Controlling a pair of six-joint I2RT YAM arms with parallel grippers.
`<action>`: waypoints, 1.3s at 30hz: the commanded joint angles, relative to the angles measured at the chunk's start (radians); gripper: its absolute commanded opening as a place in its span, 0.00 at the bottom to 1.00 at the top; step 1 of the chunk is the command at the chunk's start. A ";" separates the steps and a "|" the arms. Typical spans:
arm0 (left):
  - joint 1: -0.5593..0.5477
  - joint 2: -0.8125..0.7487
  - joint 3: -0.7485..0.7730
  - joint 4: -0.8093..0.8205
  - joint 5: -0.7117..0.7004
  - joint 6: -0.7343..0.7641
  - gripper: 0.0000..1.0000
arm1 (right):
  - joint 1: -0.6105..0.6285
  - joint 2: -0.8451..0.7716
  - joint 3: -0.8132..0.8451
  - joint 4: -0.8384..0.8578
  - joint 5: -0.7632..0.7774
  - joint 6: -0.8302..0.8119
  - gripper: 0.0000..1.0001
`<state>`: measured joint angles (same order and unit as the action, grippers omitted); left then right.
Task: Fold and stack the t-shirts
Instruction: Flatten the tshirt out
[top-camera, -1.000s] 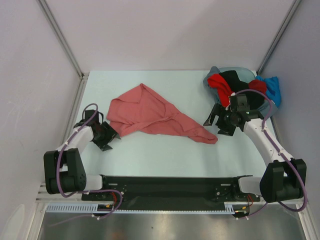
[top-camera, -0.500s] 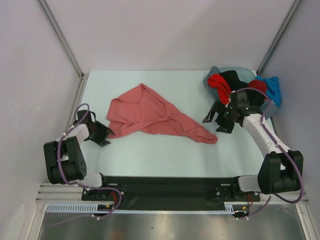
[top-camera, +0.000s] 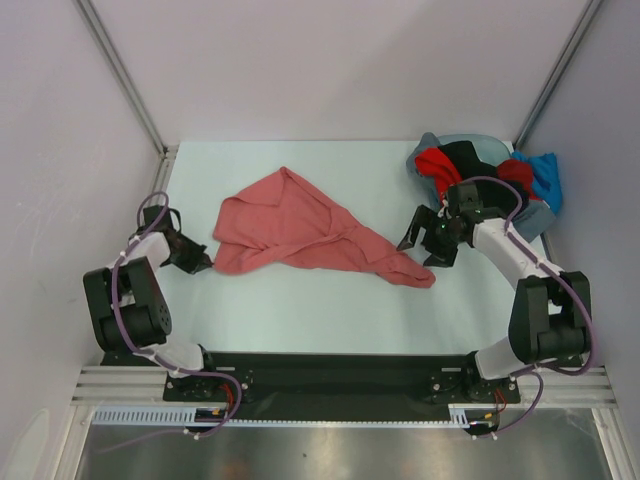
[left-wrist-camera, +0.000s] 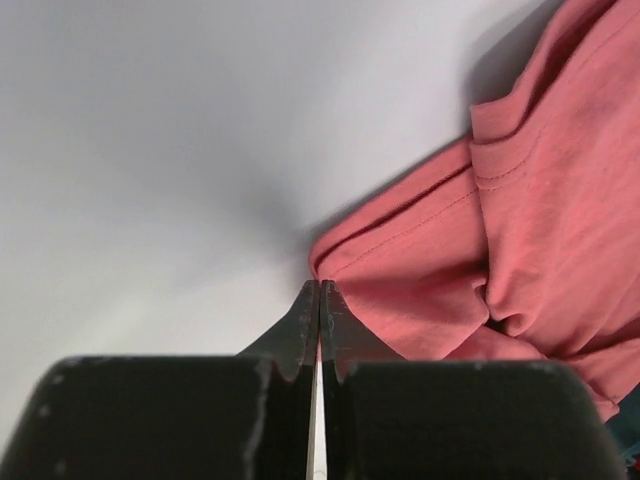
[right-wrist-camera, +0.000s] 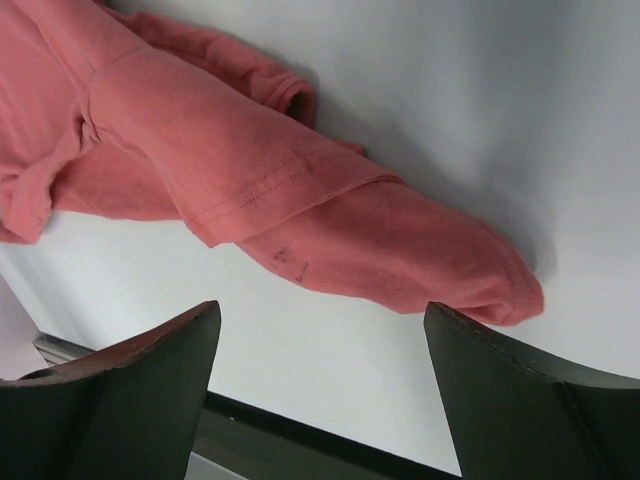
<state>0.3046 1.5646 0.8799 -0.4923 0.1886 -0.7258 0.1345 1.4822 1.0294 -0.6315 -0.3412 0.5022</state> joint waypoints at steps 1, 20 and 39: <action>0.005 0.003 0.028 0.006 0.041 0.017 0.00 | 0.034 0.033 0.052 0.023 -0.018 -0.034 0.89; 0.005 0.012 -0.053 0.025 0.095 0.014 0.01 | 0.077 0.082 0.078 0.009 0.045 -0.096 0.89; 0.005 -0.344 0.088 -0.255 -0.206 0.092 0.00 | 0.198 0.280 0.186 0.090 0.048 -0.093 0.55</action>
<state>0.3046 1.2137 0.9833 -0.7231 -0.0402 -0.6609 0.3313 1.7603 1.1805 -0.5823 -0.2821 0.3908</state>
